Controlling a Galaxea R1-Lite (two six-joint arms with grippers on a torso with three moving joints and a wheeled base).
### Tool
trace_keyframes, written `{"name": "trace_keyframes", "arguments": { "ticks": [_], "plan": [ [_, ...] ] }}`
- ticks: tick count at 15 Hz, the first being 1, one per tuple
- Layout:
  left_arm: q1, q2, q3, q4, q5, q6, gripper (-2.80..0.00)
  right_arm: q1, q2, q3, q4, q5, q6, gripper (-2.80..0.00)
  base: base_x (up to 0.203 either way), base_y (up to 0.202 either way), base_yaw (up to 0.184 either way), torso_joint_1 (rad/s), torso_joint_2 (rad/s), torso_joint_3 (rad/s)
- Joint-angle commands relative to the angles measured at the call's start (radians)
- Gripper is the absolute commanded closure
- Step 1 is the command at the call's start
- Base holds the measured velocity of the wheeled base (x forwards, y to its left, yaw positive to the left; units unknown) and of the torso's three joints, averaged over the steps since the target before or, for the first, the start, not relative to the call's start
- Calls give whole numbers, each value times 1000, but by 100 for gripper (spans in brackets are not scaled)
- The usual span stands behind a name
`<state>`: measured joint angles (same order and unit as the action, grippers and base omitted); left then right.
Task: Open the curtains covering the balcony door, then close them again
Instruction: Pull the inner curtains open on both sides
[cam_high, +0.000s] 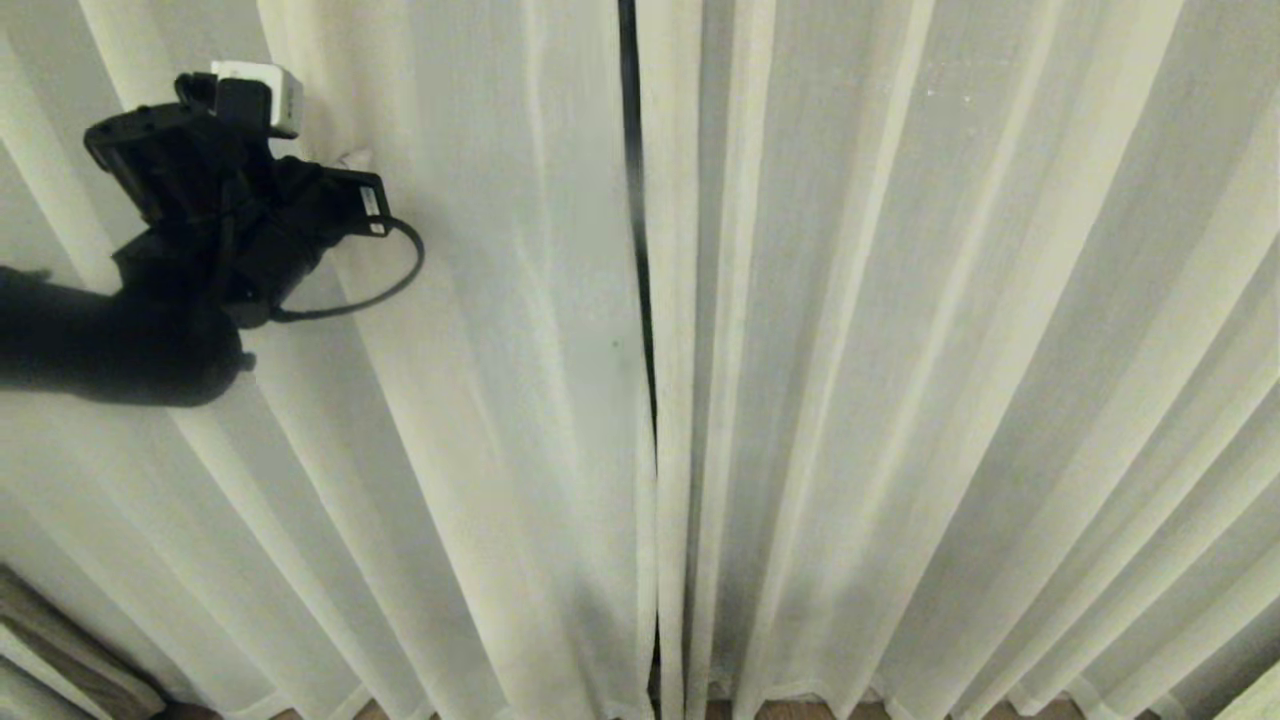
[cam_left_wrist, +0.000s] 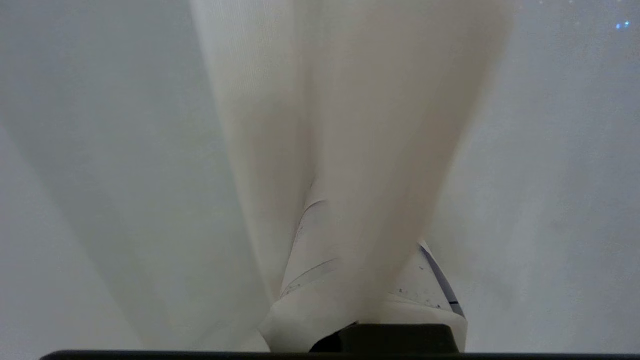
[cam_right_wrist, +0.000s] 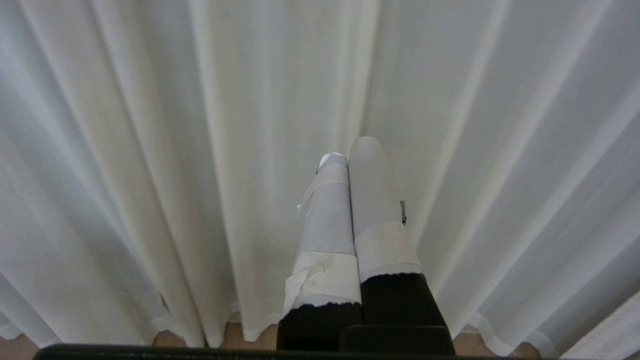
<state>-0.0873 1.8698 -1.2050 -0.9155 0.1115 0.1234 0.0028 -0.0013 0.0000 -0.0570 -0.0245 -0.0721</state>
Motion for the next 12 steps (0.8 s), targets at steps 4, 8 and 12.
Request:
{"name": "trace_keyframes", "arguments": {
  "ticks": [4, 8, 12],
  "plan": [
    [15, 2, 12, -21, 0, -2, 0, 0, 1, 0, 0, 0, -2, 0, 0, 185, 0, -1, 5, 4],
    [17, 2, 12, -20, 0, -2, 0, 0, 1, 0, 0, 0, -1, 0, 0, 184, 2, 2, 0, 3],
    [17, 8, 12, -22, 2, -1, 0, 0, 1, 0, 0, 0, 0, 0, 0, 184, 0, 1, 1, 3]
  ]
}}
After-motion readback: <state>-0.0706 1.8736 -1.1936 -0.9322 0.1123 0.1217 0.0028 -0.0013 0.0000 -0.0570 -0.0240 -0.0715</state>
